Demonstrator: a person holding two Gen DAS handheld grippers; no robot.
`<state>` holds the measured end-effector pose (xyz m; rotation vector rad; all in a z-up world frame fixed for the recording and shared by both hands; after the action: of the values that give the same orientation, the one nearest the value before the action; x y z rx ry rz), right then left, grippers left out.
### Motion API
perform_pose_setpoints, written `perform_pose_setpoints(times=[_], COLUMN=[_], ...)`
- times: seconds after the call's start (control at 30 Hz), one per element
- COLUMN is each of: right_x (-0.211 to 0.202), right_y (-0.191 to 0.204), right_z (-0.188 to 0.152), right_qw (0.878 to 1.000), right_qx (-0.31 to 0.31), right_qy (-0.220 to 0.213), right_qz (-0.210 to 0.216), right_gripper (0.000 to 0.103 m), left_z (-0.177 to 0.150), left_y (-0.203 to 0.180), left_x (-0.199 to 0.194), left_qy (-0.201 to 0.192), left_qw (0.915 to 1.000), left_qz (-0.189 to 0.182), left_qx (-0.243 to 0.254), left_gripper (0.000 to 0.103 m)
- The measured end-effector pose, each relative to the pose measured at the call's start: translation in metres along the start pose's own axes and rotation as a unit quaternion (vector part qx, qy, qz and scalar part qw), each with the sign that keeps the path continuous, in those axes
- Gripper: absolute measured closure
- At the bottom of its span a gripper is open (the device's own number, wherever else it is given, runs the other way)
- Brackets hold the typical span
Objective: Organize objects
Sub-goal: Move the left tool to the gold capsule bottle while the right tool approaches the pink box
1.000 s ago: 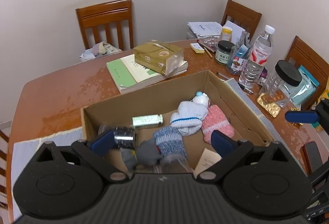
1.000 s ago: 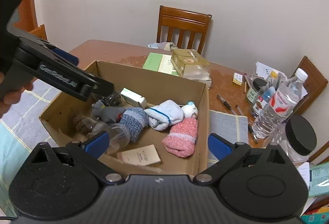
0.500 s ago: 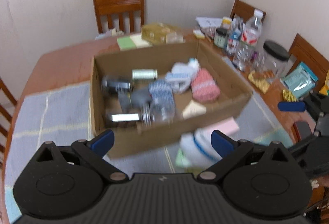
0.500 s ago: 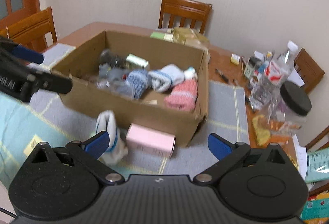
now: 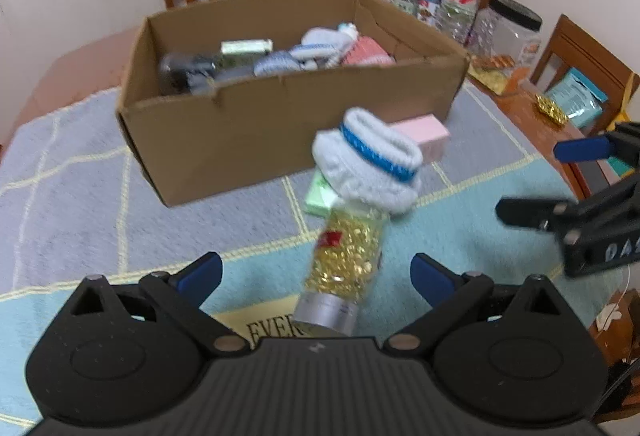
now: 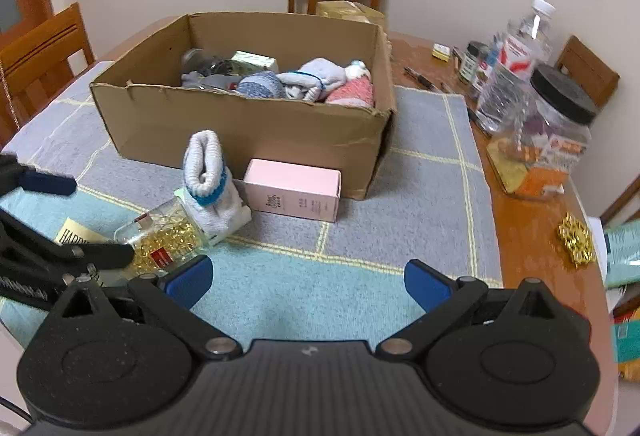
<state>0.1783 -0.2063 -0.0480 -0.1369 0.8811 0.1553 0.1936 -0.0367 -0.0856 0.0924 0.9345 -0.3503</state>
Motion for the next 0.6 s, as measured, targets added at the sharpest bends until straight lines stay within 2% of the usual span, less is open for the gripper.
perform_pose_setpoints(times=[0.17,0.3,0.47,0.6], right_x=[0.008,0.011,0.018,0.022], right_y=[-0.007,-0.009,-0.007,-0.003], right_z=[-0.002,-0.005,-0.008,-0.002], right_qw=[0.999,0.997,0.995,0.994], right_qx=[0.046,0.061,0.075,0.08], right_qy=[0.023,0.028,0.054,0.056], right_qz=[-0.004,-0.033,-0.04,-0.046], right_gripper=[0.0,0.0,0.0,0.0], left_z=[-0.007,-0.013,-0.019,-0.022], left_y=[-0.002,0.0,0.007,0.022], left_x=[0.017,0.033,0.037,0.037], left_qy=[0.005,0.023,0.031,0.04], left_qw=[0.9993,0.9984,0.9974,0.9973], left_qz=[-0.023,-0.042,-0.044,-0.038], left_qx=[0.03,0.029,0.048,0.049], left_gripper=[0.003,0.003,0.003,0.003])
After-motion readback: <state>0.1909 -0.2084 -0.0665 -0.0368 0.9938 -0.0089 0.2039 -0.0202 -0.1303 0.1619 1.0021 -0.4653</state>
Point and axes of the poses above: each gripper's, at about its wrist camera, not at the fingertips, and x roughly the way its jaws point, y to its left, z to its top, the point moved 5 cm from there along x, roughly the way its jaws point, and after that the axes turned 2 degrees about -x, right-handed, at the moved point
